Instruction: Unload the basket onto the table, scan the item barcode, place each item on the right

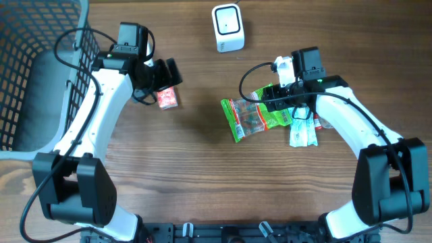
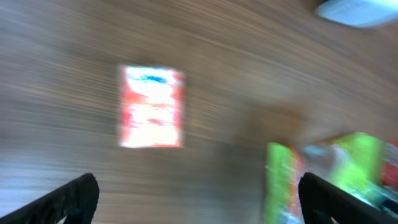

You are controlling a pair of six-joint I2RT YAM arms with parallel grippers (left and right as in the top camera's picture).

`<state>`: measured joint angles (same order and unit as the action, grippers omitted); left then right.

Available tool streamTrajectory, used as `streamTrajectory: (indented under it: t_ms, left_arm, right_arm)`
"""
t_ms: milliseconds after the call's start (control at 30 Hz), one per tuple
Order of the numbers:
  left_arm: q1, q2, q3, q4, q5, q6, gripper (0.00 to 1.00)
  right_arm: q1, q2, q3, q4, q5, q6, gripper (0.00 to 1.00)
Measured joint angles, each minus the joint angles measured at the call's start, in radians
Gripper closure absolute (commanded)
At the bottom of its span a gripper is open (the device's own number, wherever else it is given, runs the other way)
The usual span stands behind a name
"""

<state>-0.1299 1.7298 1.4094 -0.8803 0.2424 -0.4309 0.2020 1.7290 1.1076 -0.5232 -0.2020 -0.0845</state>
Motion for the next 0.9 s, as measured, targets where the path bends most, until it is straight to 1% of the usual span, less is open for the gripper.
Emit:
streamTrajectory:
  t_ms: [33, 100, 133, 167, 200, 267, 333, 433, 533, 567, 733, 900]
  left_arm:
    - [-0.005, 0.0, 0.0, 0.008, 0.06, -0.005, 0.0]
    - [-0.03, 0.004, 0.0, 0.021, 0.132, -0.017, 0.0]
    - [-0.045, 0.006, 0.0, 0.028, 0.152, -0.02, 0.04]
    - [-0.064, 0.008, 0.0, 0.032, 0.171, -0.021, 0.84]
    - [-0.082, 0.008, 0.0, 0.052, 0.187, -0.026, 0.96]
    - [-0.1, 0.008, 0.0, 0.093, 0.196, -0.035, 0.96]
    - [-0.126, 0.015, 0.0, 0.099, 0.179, -0.054, 0.96]
    - [-0.233, 0.073, 0.0, 0.14, 0.107, -0.09, 0.96]
    - [-0.342, 0.17, 0.0, 0.19, 0.068, -0.129, 0.96]
    - [-0.36, 0.196, 0.0, 0.212, 0.063, -0.143, 0.96]
    - [-0.386, 0.283, -0.001, 0.279, 0.046, -0.172, 0.96]
    - [-0.388, 0.315, -0.001, 0.286, 0.042, -0.175, 0.96]
  right_arm:
    - [-0.003, 0.0, 0.0, 0.0, -0.01, 0.0, 0.21]
    - [-0.02, 0.0, 0.0, -0.001, -0.051, 0.0, 0.21]
    - [-0.034, 0.0, 0.0, -0.003, -0.075, 0.0, 0.21]
    - [-0.058, 0.0, 0.0, -0.007, -0.109, 0.0, 0.21]
    - [-0.078, 0.0, 0.0, -0.011, -0.134, 0.0, 0.21]
    - [-0.112, 0.001, 0.0, -0.021, -0.165, 0.0, 0.21]
    - [-0.129, 0.006, 0.0, -0.023, -0.185, 0.0, 0.21]
    - [-0.131, 0.037, 0.0, -0.019, -0.235, -0.023, 0.21]
    - [-0.131, 0.065, 0.0, 0.0, -0.264, -0.033, 0.21]
    - [-0.131, 0.079, 0.0, 0.015, -0.277, -0.034, 0.21]
    - [-0.131, 0.106, 0.0, 0.047, -0.299, -0.037, 0.21]
    - [-0.131, 0.106, 0.0, 0.018, -0.326, -0.026, 0.22]
